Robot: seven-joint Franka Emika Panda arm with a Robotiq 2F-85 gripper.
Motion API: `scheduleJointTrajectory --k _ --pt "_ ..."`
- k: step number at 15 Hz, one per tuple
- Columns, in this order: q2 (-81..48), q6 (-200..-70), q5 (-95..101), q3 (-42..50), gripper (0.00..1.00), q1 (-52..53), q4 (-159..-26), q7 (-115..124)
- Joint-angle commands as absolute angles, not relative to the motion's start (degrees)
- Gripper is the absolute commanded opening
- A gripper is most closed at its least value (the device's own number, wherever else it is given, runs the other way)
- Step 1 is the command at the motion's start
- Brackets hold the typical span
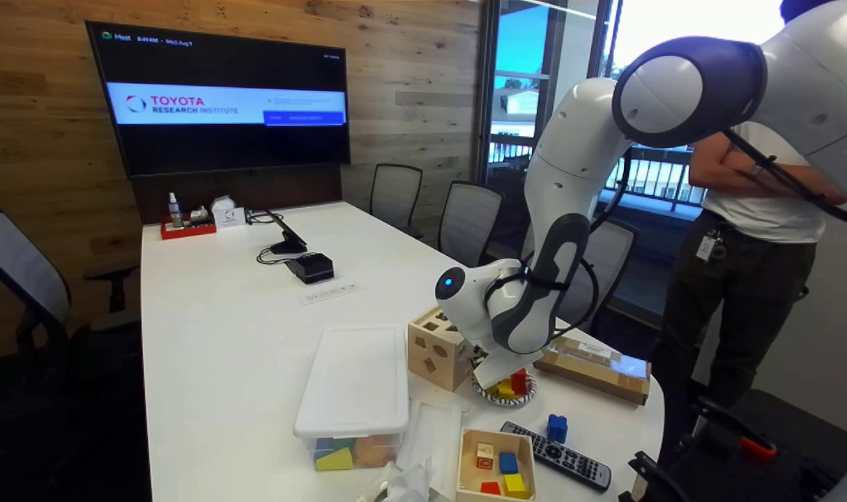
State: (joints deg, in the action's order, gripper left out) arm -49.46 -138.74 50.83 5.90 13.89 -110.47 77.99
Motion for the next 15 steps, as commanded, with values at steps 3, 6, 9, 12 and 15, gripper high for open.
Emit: scheduleJointTrajectory --k 3,6,9,12,15 --pt "-49.35 -139.64 49.93 5.76 1.0 13.19 -110.37 76.66" --pt "-49.4 -139.75 50.03 5.84 0.95 13.13 -110.38 76.69" --pt "-49.41 -139.8 49.96 5.85 1.0 12.88 -110.33 76.57" --pt "-49.42 -139.87 49.98 5.85 0.74 12.79 -110.3 76.56" --pt "-49.42 -139.78 49.8 5.8 0.99 12.75 -110.19 76.44"
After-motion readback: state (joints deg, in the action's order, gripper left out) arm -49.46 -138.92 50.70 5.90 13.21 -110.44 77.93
